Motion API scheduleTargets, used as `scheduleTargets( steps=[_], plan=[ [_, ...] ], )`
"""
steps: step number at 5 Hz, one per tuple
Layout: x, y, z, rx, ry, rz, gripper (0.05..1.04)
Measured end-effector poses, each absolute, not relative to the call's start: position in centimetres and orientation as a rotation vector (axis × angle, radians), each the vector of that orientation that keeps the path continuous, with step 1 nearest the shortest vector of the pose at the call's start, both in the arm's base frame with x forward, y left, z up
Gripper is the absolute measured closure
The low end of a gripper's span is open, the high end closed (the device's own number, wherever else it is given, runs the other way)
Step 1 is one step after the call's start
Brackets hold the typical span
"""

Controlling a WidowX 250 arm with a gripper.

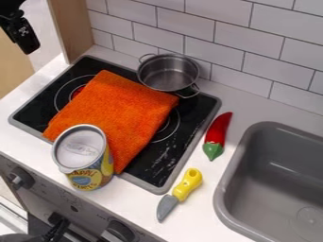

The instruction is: Put the red chili pepper into the silver pot at the top of the stove

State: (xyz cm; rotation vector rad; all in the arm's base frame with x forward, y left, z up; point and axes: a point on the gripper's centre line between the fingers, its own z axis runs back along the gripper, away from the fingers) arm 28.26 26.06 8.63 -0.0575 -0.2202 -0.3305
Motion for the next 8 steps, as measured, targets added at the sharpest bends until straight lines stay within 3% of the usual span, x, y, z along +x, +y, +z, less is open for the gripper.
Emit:
scheduleTargets(
  steps=[1,3,6,8],
  plan=[
    [28.0,25.5,6.9,-0.104,-0.197,-0.313,0.085],
    [30.3,19.6,8.4,-0.171,-0.274,-0.234,0.085],
    [27.4,12.6,10.4,-0.256,-0.265,-0.225,0.085],
    [26.6,5.4,9.1,-0.244,-0.216,-0.064,0.084]
  ],
)
